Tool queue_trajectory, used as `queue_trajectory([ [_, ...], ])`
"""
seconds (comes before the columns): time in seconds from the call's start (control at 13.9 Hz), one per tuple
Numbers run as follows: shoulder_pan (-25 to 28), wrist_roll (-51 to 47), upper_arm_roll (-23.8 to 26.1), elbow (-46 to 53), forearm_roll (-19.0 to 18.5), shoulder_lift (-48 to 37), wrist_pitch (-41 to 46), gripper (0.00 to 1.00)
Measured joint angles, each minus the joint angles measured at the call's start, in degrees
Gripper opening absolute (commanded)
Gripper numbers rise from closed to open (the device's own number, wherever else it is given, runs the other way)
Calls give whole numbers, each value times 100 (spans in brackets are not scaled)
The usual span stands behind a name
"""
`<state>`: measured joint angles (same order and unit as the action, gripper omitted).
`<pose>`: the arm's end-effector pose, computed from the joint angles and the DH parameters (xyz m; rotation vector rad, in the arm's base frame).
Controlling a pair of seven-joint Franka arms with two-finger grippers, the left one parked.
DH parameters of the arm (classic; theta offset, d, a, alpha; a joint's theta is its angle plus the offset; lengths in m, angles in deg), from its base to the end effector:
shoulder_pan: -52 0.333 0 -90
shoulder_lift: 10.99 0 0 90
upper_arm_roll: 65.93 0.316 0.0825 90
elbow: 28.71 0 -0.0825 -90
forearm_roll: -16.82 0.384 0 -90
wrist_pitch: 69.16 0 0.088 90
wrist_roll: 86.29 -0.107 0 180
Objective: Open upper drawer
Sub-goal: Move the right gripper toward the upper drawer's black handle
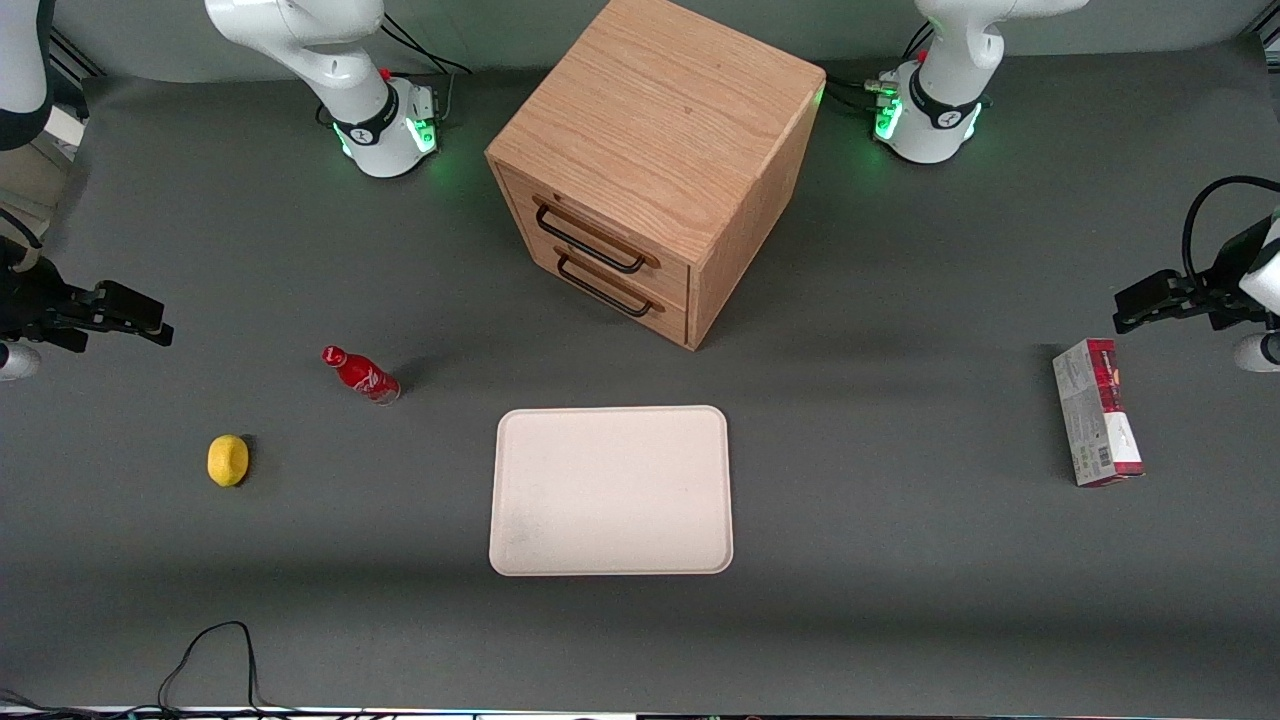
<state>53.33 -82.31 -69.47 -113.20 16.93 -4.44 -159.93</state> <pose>0.5905 -0.0204 0.6057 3.1363 0.0490 -0.0075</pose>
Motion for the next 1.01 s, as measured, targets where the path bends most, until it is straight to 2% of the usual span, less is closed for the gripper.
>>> queue_trajectory([
  [0.57,47,0,68,10,9,48,-12,100],
  [0.72,325,0,176,108,14,167,-26,100],
  [1.01,1299,-10,282,531,16,630,-62,100],
])
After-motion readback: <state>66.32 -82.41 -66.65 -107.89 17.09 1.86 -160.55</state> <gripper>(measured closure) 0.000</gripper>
